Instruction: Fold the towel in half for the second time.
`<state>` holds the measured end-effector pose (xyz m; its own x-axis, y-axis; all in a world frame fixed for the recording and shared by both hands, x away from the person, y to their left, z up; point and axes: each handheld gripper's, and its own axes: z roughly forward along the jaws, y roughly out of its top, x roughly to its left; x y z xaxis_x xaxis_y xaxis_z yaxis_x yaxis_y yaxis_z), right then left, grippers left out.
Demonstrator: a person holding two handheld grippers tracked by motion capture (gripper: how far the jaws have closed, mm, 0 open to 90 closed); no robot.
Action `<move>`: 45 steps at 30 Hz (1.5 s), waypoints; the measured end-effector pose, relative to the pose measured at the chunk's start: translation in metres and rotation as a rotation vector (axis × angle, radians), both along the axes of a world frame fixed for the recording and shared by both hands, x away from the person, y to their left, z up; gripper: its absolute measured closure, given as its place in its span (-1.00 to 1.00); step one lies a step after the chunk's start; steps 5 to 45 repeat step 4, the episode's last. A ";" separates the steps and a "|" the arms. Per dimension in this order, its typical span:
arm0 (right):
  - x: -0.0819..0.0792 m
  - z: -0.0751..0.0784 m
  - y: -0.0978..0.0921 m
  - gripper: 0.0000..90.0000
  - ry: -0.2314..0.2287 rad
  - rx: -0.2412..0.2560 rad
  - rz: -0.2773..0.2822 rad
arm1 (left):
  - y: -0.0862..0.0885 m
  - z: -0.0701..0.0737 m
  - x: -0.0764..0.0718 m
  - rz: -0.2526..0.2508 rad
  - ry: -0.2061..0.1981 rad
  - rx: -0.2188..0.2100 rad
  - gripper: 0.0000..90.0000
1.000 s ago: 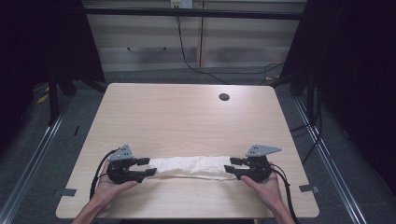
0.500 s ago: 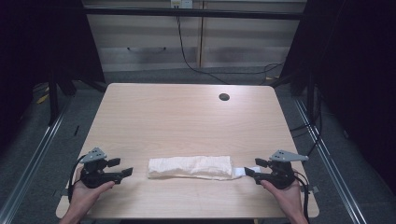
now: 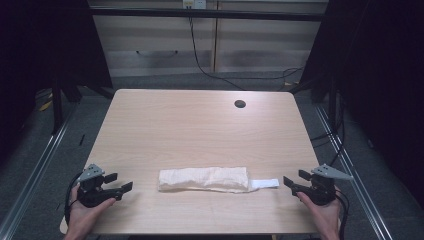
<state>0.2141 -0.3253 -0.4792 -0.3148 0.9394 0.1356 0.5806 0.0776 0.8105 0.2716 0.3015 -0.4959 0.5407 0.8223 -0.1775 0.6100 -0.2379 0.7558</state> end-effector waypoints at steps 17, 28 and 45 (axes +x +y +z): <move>0.001 -0.004 0.000 -0.35 0.013 -0.040 -0.018 | 0.000 0.005 -0.001 0.016 -0.042 -0.022 -0.41; 0.001 -0.004 0.000 -0.35 0.013 -0.040 -0.018 | 0.000 0.005 -0.001 0.016 -0.042 -0.022 -0.41; 0.001 -0.004 0.000 -0.35 0.013 -0.040 -0.018 | 0.000 0.005 -0.001 0.016 -0.042 -0.022 -0.41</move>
